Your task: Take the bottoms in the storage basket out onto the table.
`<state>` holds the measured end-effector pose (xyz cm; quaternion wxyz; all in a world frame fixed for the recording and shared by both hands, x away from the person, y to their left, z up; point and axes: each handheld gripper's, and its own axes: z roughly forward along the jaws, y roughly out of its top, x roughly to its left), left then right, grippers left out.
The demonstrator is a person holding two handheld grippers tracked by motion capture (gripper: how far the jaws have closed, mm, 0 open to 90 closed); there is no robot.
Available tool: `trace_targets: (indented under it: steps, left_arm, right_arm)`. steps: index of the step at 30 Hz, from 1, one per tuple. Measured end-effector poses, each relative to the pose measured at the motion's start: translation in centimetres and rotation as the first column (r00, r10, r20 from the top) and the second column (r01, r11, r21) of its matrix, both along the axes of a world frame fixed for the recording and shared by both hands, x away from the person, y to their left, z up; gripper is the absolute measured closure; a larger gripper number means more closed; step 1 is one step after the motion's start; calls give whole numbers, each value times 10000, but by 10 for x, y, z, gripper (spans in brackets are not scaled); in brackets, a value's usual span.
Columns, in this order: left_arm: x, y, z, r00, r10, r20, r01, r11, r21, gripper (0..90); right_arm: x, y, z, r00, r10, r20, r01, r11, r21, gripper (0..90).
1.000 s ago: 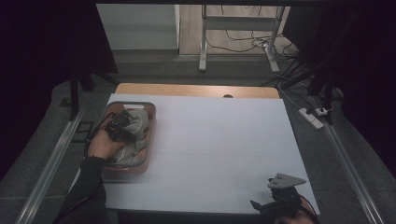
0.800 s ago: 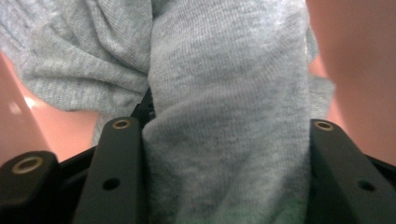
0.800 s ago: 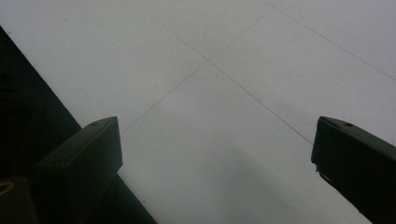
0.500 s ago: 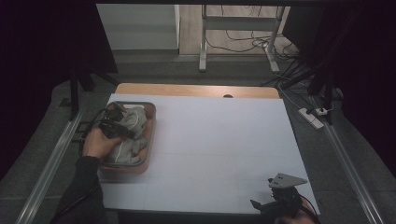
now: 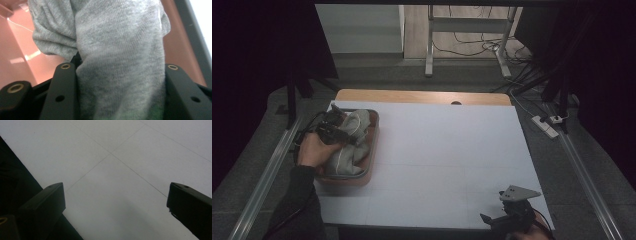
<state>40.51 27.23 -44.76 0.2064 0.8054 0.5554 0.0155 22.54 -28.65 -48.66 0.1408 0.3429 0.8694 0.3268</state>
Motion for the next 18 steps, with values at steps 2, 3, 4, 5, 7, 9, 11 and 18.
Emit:
trace_targets:
  steps: [2,3,4,5,7,9,11,18]
  left_arm:
    - [0,0,4,10000,-37,38,37,10000,26,530]
    - [0,0,6,10000,-46,52,46,10000,73,530]
    - [0,0,9,10000,-69,51,68,9999,132,530]
    - [0,0,11,10000,-79,57,78,9998,170,530]
    - [0,1,17,9999,-122,75,121,9998,148,530]
    - [0,3,24,9998,-194,108,193,9998,69,530]
    - [0,4,29,9996,-281,94,281,9996,-49,530]
    - [-2,5,48,9987,-423,290,424,9991,-40,529]
  right_arm:
    - [0,0,0,10000,-14,-6,14,10000,-16,21]
    - [0,0,0,10000,-19,-1,19,10000,-15,21]
    - [0,0,0,10000,-26,9,26,10000,-14,21]
    - [0,0,0,10000,-40,2,40,10000,-13,21]
    - [0,0,0,10000,-71,-8,71,10000,11,21]
    - [0,-1,0,9999,-104,-13,104,9999,29,21]
    - [0,-1,0,9999,-129,-1,129,9999,66,21]
    - [1,-3,1,9995,-311,-12,311,9993,214,20]
